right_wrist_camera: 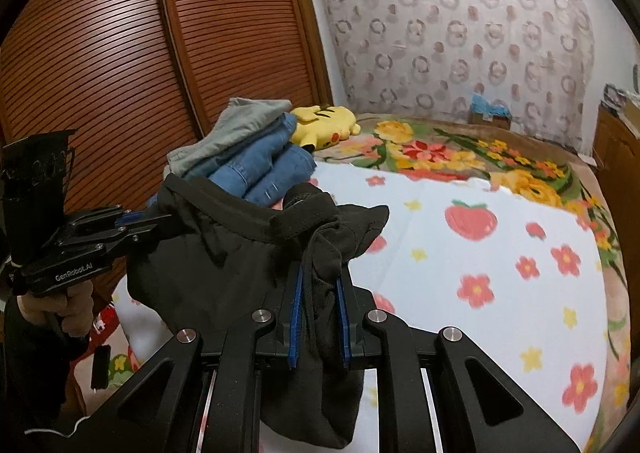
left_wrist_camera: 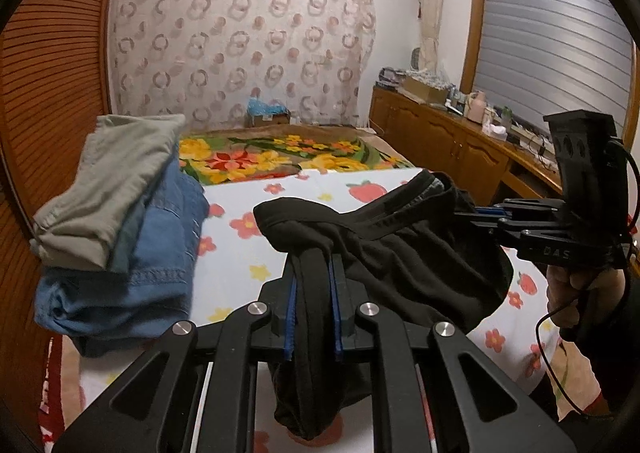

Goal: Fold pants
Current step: 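Close both tools on the folded dark green bundle's edge and lift it, then carry the lifted dark green bundle with both tools toward the jeans stack, then lower the dark green bundle onto the jeans stack and open both tools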

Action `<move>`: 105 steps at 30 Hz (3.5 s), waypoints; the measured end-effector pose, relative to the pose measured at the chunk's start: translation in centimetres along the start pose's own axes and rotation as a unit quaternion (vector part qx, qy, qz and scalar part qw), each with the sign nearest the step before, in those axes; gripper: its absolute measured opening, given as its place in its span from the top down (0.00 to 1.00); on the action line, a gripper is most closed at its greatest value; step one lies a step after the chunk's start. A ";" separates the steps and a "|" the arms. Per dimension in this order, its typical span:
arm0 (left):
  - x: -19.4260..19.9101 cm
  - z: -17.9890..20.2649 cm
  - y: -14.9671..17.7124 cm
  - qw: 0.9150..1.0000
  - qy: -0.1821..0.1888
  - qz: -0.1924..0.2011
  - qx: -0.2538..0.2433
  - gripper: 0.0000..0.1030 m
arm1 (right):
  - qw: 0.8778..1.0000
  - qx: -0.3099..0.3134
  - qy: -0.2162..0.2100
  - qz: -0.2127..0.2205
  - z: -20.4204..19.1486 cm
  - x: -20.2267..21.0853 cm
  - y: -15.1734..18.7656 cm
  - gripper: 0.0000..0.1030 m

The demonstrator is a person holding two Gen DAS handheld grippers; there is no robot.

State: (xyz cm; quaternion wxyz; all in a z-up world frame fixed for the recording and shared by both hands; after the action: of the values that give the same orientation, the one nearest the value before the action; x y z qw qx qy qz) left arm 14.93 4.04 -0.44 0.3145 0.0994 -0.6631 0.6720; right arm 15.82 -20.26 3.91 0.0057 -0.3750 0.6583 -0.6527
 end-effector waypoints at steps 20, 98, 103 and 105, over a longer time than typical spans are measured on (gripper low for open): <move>2.6 -11.8 -7.3 0.992 -0.101 0.067 0.047 0.86 | 0.991 0.113 -0.071 0.021 -2.4 -10.2 -14.1 0.85; -4.4 -20.7 -2.1 0.974 -0.186 -0.037 0.123 0.45 | 0.988 0.118 -0.090 -0.032 -2.3 -30.0 -19.2 0.64; -3.2 -20.2 -2.4 0.976 -0.183 -0.027 0.119 0.45 | 0.991 0.111 -0.078 -0.020 -3.0 -27.3 -18.3 0.62; -2.6 -19.8 -2.5 0.976 -0.183 -0.021 0.116 0.45 | 0.991 0.108 -0.074 -0.014 -3.1 -26.1 -18.0 0.62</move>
State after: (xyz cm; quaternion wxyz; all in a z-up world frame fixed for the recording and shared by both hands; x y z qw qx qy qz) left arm 23.96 21.97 -1.81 0.1883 0.2702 -0.6245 0.7082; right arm 41.76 -2.15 7.33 0.0856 -0.4287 0.5767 -0.6902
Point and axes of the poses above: each gripper's, at about its wrist camera, not at the fingertips, and x roughly against the way its jaws point, z to its right, y to its underside, the point moved 6 cm from there along -x, roughly the way its jaws point, and after that the axes turned 1 degree about -x, right-handed, at the moved point
